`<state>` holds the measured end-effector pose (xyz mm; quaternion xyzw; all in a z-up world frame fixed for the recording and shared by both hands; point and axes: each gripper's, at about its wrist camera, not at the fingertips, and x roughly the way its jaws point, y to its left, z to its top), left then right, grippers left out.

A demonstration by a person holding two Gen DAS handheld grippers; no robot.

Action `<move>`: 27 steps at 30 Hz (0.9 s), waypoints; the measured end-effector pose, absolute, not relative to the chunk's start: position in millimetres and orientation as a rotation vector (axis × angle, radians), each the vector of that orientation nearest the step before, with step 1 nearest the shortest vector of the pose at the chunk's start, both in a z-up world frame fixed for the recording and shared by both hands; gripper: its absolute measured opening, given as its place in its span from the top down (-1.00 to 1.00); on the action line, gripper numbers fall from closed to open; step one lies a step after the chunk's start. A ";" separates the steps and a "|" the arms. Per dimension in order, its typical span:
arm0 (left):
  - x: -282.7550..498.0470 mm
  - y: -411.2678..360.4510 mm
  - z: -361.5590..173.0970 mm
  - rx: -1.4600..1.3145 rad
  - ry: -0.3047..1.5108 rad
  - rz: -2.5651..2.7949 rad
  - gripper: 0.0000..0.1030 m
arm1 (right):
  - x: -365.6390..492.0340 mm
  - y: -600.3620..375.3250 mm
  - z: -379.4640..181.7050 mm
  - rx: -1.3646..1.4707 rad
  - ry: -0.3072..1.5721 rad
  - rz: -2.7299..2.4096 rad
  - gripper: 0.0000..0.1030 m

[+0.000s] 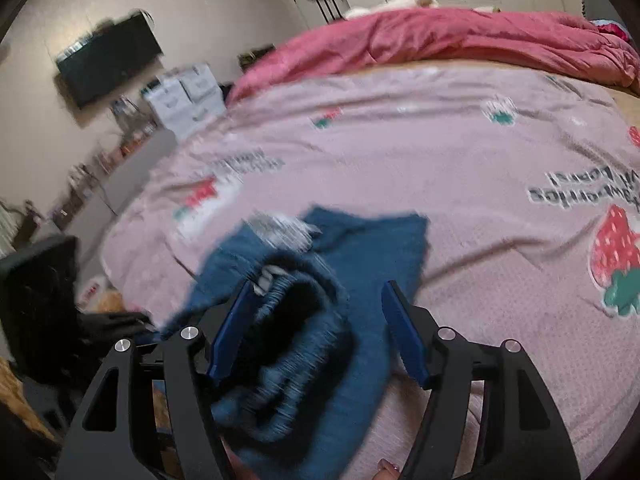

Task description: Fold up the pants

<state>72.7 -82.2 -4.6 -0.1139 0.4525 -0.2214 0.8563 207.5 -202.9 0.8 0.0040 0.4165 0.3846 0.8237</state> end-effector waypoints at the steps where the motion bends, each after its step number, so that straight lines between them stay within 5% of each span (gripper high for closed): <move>1: 71.4 -81.1 -6.8 -0.241 0.955 -0.466 -0.42 | 207.1 -202.4 -4.4 -0.019 0.903 0.793 -0.22; 15: 48.7 -26.8 6.4 -0.267 0.871 -0.323 -0.42 | 154.2 -232.3 3.8 0.135 0.859 0.810 -0.24; 22: 77.3 -26.3 -7.2 -0.232 0.901 -0.270 -0.42 | 123.3 -193.0 23.5 -0.023 0.770 0.830 -0.23; 25: 86.1 -26.5 -8.2 -0.191 0.888 -0.251 -0.42 | 120.9 -176.6 14.3 -0.136 0.789 0.805 0.18; 27: 96.9 -25.7 -11.1 -0.179 0.896 -0.244 -0.42 | 119.4 -172.6 3.6 -0.210 0.798 0.784 0.63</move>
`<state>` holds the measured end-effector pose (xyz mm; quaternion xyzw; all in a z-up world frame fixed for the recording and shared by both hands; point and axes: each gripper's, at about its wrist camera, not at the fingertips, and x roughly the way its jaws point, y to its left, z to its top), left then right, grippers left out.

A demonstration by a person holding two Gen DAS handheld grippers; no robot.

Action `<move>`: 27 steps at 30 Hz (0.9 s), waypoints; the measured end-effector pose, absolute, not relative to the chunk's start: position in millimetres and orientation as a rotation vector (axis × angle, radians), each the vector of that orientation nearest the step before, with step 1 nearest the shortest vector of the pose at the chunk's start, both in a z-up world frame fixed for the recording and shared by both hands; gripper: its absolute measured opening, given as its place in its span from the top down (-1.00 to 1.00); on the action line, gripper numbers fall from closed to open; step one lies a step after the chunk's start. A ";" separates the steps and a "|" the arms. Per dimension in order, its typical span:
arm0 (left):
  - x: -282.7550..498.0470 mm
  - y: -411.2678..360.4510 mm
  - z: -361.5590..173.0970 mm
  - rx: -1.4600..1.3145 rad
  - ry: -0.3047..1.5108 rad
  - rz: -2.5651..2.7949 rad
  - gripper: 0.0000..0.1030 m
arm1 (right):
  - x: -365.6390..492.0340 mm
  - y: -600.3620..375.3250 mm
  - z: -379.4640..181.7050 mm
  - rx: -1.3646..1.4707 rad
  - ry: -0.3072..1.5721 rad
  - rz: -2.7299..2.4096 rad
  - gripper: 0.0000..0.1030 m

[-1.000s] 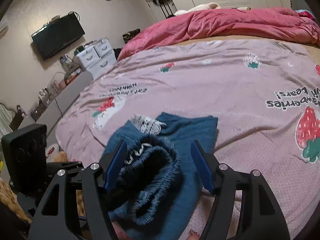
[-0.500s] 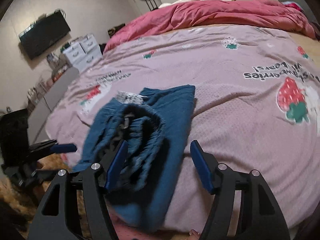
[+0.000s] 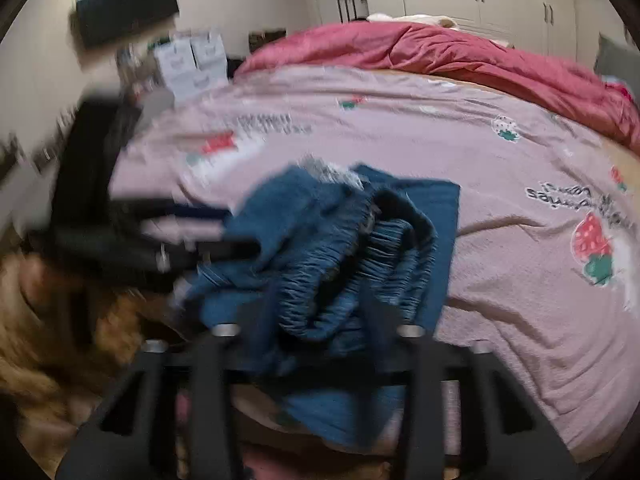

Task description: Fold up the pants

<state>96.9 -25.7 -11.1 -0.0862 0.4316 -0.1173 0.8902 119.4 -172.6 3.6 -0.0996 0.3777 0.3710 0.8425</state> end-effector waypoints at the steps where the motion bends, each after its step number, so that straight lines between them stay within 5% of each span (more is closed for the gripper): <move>1: 101.6 -25.4 -13.5 -0.170 0.904 -0.233 -0.42 | 118.4 -174.9 -0.7 -0.219 0.810 0.785 0.69; 11: 123.0 -26.3 -28.9 -0.156 0.950 -0.248 -0.48 | 118.6 -203.2 -28.7 -0.130 0.871 0.751 0.79; 15: 118.2 -17.2 -16.8 -0.216 0.940 -0.286 -0.48 | 105.5 -213.5 -11.5 -0.107 0.813 0.751 0.42; 27: 142.5 -26.2 -15.5 -0.144 1.015 -0.319 -0.34 | 17.4 -126.5 -5.7 -0.677 0.506 0.904 0.26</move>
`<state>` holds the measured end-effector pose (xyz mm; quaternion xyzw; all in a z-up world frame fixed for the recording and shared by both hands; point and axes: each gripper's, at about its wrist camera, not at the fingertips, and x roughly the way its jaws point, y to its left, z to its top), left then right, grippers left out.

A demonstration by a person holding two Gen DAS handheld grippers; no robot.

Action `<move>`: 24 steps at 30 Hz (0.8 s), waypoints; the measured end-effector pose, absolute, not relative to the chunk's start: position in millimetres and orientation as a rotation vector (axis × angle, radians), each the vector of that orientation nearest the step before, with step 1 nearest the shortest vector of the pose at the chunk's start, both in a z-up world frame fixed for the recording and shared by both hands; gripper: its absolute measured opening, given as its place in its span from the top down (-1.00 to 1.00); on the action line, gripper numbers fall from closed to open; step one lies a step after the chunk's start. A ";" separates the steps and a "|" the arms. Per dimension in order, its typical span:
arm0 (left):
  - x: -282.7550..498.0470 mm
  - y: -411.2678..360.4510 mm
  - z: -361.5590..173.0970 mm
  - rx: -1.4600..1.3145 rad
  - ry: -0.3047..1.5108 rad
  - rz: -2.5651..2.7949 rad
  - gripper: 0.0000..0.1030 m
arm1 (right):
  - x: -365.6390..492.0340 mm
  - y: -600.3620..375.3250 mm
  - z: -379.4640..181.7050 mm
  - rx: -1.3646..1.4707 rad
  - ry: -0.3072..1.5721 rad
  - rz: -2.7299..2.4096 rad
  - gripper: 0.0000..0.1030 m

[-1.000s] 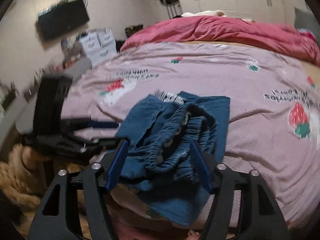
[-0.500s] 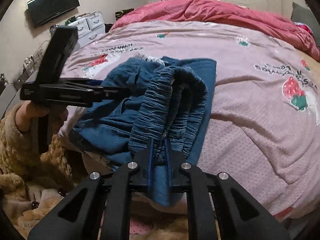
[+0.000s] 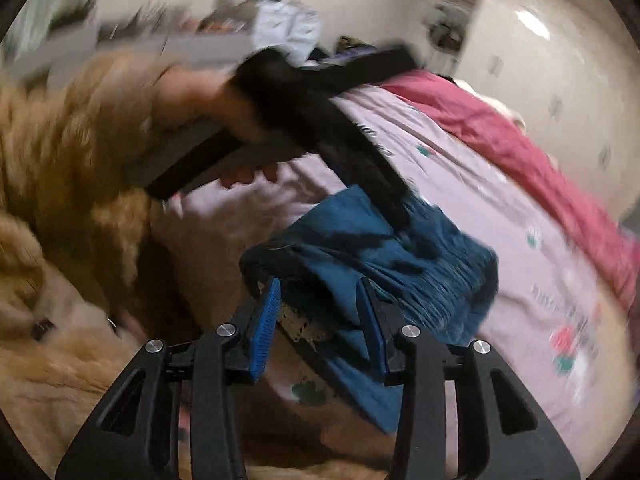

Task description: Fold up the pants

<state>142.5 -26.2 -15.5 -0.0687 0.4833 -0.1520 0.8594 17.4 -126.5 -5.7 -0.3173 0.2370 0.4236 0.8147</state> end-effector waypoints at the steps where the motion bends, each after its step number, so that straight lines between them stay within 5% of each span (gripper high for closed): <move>1: 144.9 -27.3 -18.8 -0.140 1.025 -0.318 -0.34 | 14.6 -116.6 -10.4 -0.749 0.475 0.898 0.26; 8: 157.2 -24.5 -29.0 -0.152 1.054 -0.331 -0.36 | 9.2 -88.8 -25.7 -1.004 0.324 0.878 0.29; 11: 160.0 -25.1 -30.7 -0.154 1.055 -0.331 -0.39 | 11.9 -83.7 -35.7 -1.015 0.392 0.960 0.79; 12: 160.8 -25.4 -31.0 -0.155 1.056 -0.332 -0.41 | 10.3 -85.3 -37.7 -1.015 0.409 0.982 0.83; 24: 155.2 -25.9 -32.8 -0.160 1.020 -0.326 -0.46 | 22.7 -112.8 -53.0 -0.714 0.623 1.024 0.75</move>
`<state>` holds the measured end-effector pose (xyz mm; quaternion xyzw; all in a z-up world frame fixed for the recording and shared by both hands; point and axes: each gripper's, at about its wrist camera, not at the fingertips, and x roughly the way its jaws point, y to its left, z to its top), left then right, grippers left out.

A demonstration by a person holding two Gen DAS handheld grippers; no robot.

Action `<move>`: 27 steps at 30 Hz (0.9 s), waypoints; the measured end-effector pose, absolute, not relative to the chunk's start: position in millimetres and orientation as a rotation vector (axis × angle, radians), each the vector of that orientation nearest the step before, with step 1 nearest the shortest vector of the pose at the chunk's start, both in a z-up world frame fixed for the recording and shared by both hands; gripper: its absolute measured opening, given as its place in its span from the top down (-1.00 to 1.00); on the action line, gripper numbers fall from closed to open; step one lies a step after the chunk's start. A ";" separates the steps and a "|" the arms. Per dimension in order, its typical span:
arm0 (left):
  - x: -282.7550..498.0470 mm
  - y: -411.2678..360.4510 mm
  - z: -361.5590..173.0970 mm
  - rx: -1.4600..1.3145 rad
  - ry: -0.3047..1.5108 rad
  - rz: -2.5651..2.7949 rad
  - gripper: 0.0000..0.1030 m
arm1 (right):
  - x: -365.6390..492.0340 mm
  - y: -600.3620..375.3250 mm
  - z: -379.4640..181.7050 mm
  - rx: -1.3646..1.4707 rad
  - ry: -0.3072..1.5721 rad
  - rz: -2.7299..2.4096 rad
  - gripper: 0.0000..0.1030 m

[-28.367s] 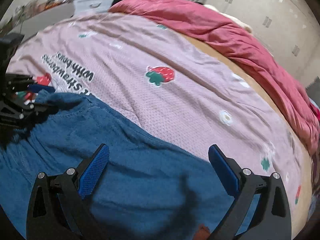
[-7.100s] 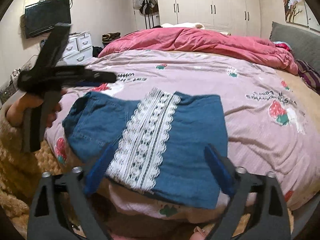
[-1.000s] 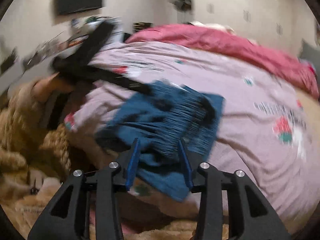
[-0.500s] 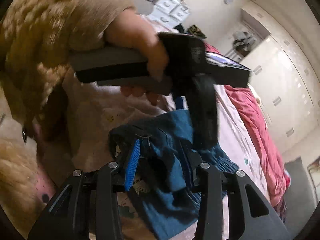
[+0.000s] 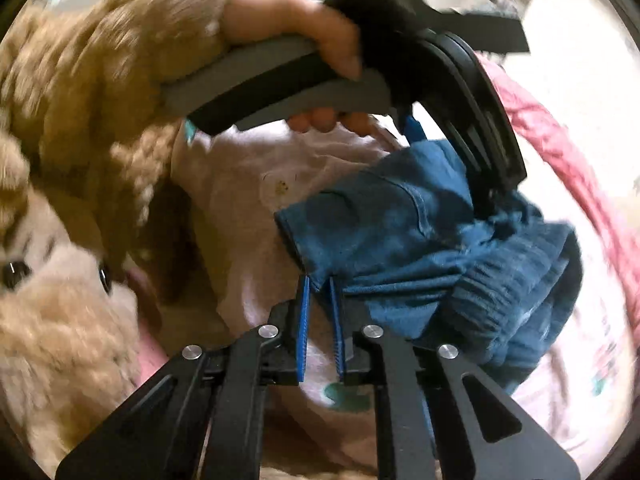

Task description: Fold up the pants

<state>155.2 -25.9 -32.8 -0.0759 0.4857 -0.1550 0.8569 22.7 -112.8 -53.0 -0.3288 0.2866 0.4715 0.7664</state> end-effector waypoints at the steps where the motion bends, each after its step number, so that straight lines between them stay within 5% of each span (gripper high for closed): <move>1: 154.8 -26.9 -32.1 -0.155 1.019 -0.322 -0.46 | 22.5 -114.2 -51.3 -0.698 0.629 1.024 0.71; 5: 154.1 -27.8 -30.5 -0.152 1.014 -0.314 -0.46 | 13.3 -127.7 -34.7 -0.624 0.646 1.043 0.13; 20: 137.6 -24.3 -8.4 -0.182 0.963 -0.327 -0.46 | 25.8 -190.4 21.2 -0.325 0.592 0.830 -0.36; 22: 133.8 -24.1 -3.2 -0.186 0.952 -0.330 -0.46 | 29.0 -191.6 23.4 -0.326 0.579 0.778 -0.56; 27: 124.0 -22.6 8.6 -0.188 0.918 -0.330 -0.47 | 46.6 -205.0 30.9 -0.232 0.585 0.688 -0.58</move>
